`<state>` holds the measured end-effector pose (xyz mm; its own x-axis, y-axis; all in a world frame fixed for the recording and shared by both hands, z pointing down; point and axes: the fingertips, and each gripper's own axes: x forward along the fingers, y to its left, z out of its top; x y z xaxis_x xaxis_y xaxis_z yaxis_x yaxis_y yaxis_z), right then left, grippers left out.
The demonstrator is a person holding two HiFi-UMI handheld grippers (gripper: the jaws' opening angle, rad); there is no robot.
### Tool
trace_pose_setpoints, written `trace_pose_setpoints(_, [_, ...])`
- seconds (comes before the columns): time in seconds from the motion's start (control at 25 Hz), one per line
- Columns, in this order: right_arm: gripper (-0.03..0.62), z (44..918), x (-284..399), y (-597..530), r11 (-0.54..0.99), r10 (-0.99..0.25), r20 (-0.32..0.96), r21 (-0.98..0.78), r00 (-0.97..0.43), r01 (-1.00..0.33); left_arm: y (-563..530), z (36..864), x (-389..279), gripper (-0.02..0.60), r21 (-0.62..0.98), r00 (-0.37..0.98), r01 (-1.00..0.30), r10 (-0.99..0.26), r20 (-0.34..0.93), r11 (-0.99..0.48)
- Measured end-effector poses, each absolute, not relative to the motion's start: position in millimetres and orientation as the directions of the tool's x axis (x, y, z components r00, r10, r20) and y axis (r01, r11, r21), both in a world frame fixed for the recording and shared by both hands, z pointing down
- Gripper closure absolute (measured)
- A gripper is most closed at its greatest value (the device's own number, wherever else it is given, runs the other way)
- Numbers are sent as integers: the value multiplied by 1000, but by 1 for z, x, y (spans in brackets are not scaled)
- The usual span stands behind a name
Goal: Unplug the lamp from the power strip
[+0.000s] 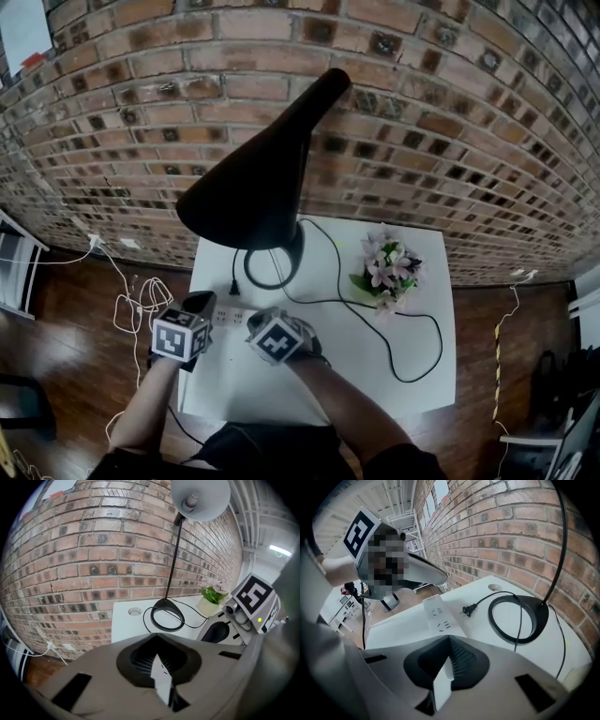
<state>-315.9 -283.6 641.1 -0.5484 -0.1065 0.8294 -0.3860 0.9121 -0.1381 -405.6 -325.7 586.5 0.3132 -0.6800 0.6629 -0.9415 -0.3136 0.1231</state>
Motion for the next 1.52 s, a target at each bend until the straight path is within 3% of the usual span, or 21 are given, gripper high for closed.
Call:
trace_pose_setpoints(0.84, [600,642,-328,-284,939,-195,853,20,-484,-343,-283,550,-434,581,49,228,-967,-767,600,-249])
trace_pose_setpoints(1.24, [600,564,-356,-278,942,-258,759,60,-597,-329,-280,518,-435,581,101,275,-959,-793,544,-263])
trace_pose_setpoints(1.36, [600,525,-364,-275,944,-279,711,80,-645,-319,-278,491,-431,583,166,311,-950,-827,467,-264])
trace_pose_setpoints(1.52, [600,474,-374,-262,947,-298,628,102,-719,-304,-273,437,-426,586,286,394,-905,-877,275,-316])
